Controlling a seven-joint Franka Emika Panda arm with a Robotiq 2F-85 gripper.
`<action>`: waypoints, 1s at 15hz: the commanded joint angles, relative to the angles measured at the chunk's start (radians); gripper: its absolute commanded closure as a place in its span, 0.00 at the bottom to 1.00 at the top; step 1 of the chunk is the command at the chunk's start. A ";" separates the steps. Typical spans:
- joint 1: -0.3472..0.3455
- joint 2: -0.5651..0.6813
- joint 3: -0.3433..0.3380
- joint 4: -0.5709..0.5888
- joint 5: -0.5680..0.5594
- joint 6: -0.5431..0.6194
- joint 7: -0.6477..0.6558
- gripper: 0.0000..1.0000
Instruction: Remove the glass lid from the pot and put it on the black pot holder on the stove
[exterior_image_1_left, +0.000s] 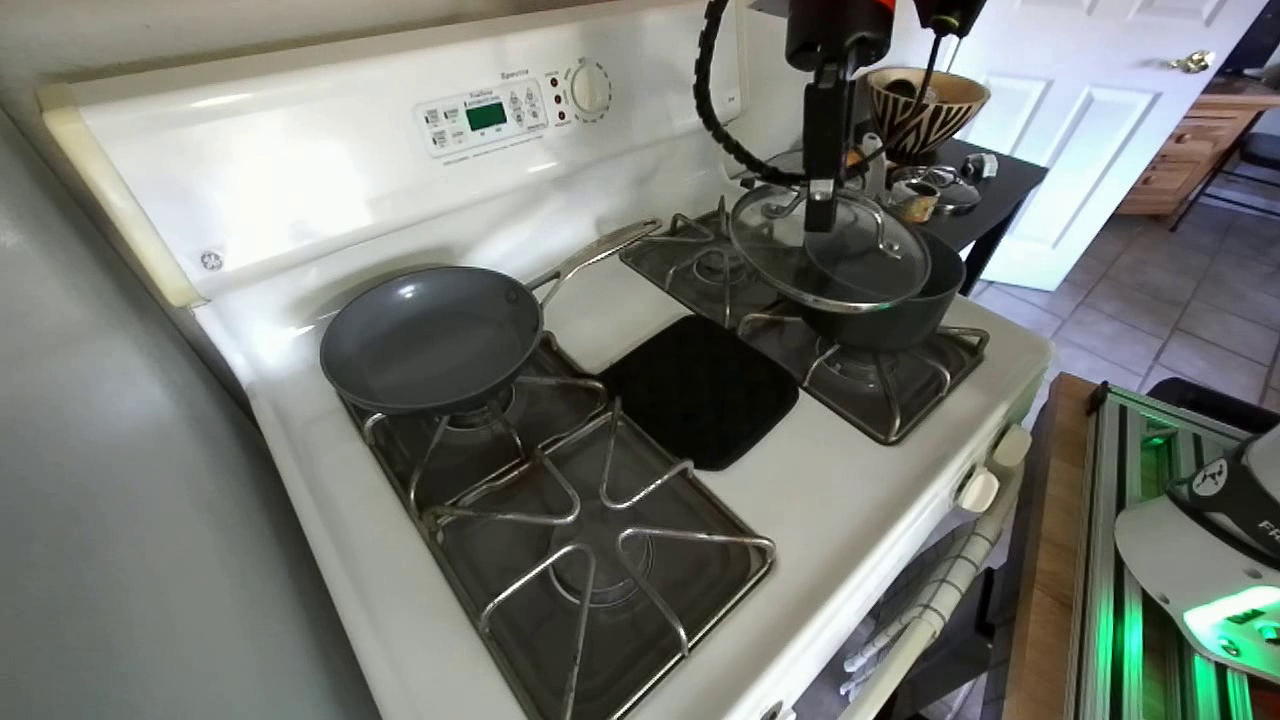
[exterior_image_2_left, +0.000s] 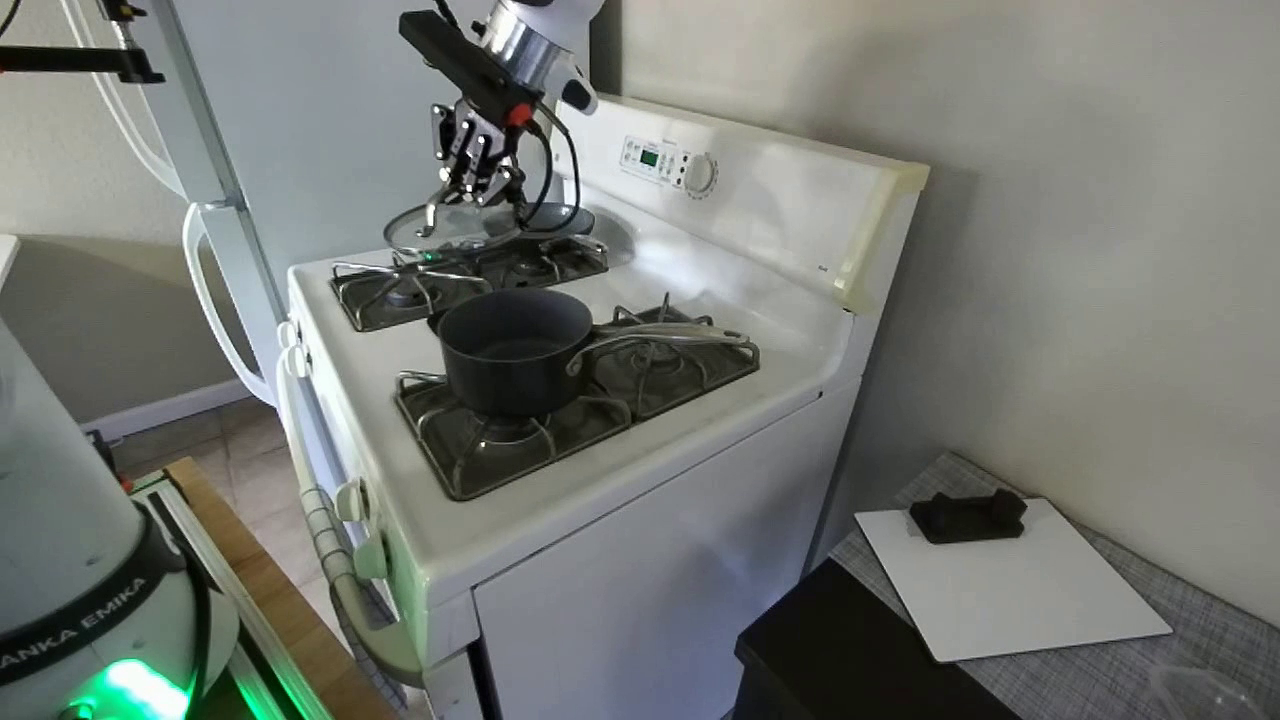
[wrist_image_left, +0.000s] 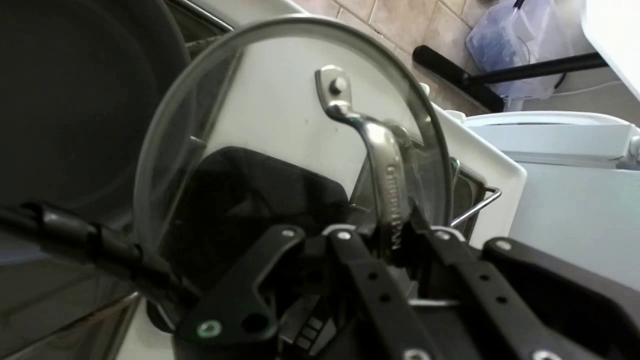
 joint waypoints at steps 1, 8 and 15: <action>0.037 0.063 0.035 0.060 -0.026 0.007 -0.009 1.00; 0.062 0.183 0.080 0.084 -0.068 0.135 -0.058 1.00; 0.055 0.299 0.107 0.125 -0.054 0.223 -0.088 1.00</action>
